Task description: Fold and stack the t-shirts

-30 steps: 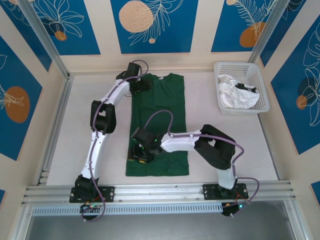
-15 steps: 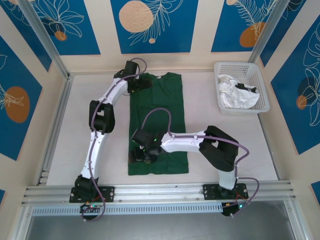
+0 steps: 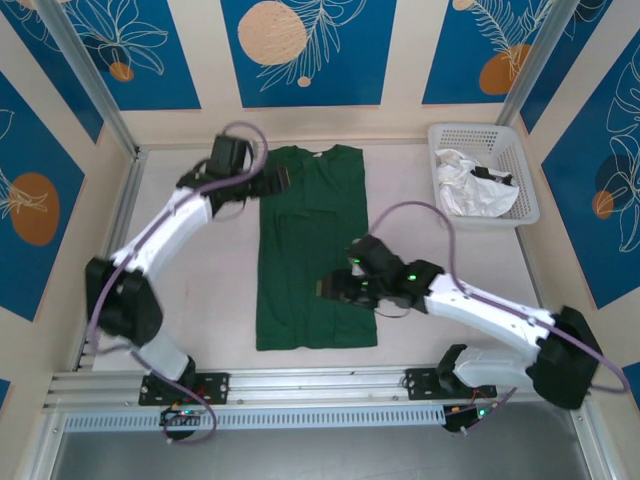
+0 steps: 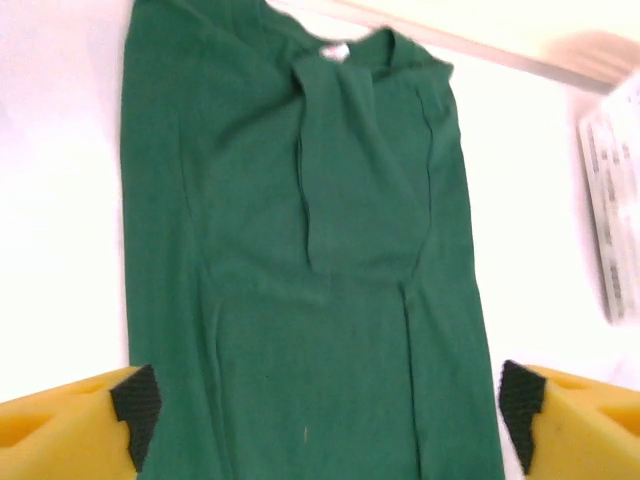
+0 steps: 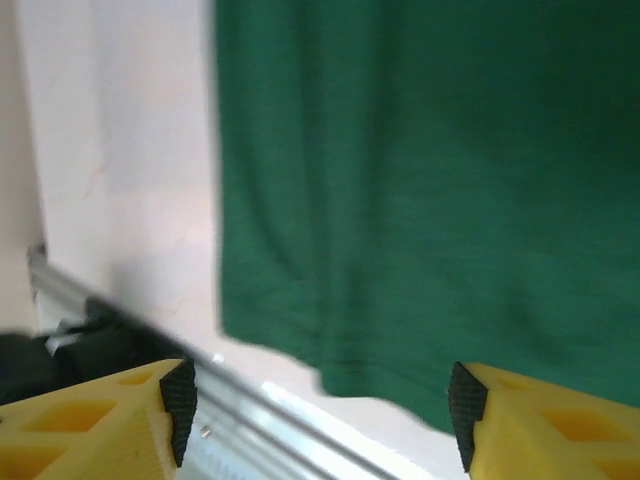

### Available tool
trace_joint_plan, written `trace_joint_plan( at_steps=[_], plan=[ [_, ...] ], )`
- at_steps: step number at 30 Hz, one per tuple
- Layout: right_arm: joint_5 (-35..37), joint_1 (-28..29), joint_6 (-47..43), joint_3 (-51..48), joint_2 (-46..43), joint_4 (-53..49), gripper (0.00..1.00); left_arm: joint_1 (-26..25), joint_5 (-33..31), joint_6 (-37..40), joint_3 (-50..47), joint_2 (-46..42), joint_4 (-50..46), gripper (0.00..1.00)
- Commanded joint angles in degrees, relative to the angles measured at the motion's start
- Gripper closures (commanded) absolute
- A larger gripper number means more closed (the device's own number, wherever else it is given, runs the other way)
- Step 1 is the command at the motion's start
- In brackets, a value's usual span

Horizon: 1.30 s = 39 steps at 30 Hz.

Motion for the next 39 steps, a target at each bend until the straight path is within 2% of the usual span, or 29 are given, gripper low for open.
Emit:
trace_joint_plan(
  at_steps=[1, 3, 7, 11, 13, 15, 21, 26, 29, 33, 39],
  plan=[
    [-3.2, -6.9, -0.4, -8.1, -8.8, -9.0, 0.32, -6.7, -8.8, -2.7, -15.0, -10.0, -0.9, 0.14],
    [-5.3, -11.5, -2.4, -11.8, -15.9, -12.5, 0.33, -10.3, -12.3, -5.7, -23.1, -18.0, -3.6, 0.18],
    [-10.8, -18.0, -5.3, -17.6, -23.1, -16.0, 0.36, -17.5, -10.2, -13.7, -36.3, -30.6, -8.1, 0.33],
    [-17.2, -20.3, -7.7, -20.6, -19.4, -14.3, 0.42, -24.6, -8.4, -19.0, -41.9, -35.8, -14.9, 0.40],
    [-20.4, -19.8, -8.8, -20.7, -16.1, -12.9, 0.48, -27.4, -4.2, -22.0, -45.3, -36.9, -14.0, 0.43],
    [-19.2, -18.8, -8.9, -20.1, -13.7, -13.3, 0.50, -29.1, -2.0, -24.3, -48.7, -37.5, -12.8, 0.45],
    [-15.9, -14.9, -6.2, -20.2, -10.4, -10.1, 0.50, -30.5, -0.6, -28.4, -54.6, -39.0, -10.4, 0.52],
    [-15.5, -14.3, -5.5, -19.7, -9.1, -7.4, 0.49, -30.5, -1.8, -30.4, -58.0, -41.6, -6.6, 0.52],
    [-15.4, -13.9, -5.9, -18.6, -6.3, -6.3, 0.49, -30.5, -0.4, -32.0, -60.5, -43.2, -1.6, 0.52],
    [-14.9, -13.1, -5.9, -17.9, -2.6, -5.3, 0.51, -30.5, -0.1, -32.3, -61.1, -44.4, -1.1, 0.53],
    [-14.3, -12.4, -5.1, -17.8, -3.1, -4.7, 0.52, -30.5, 1.8, -33.0, -62.4, -45.2, 3.0, 0.53]
  ],
)
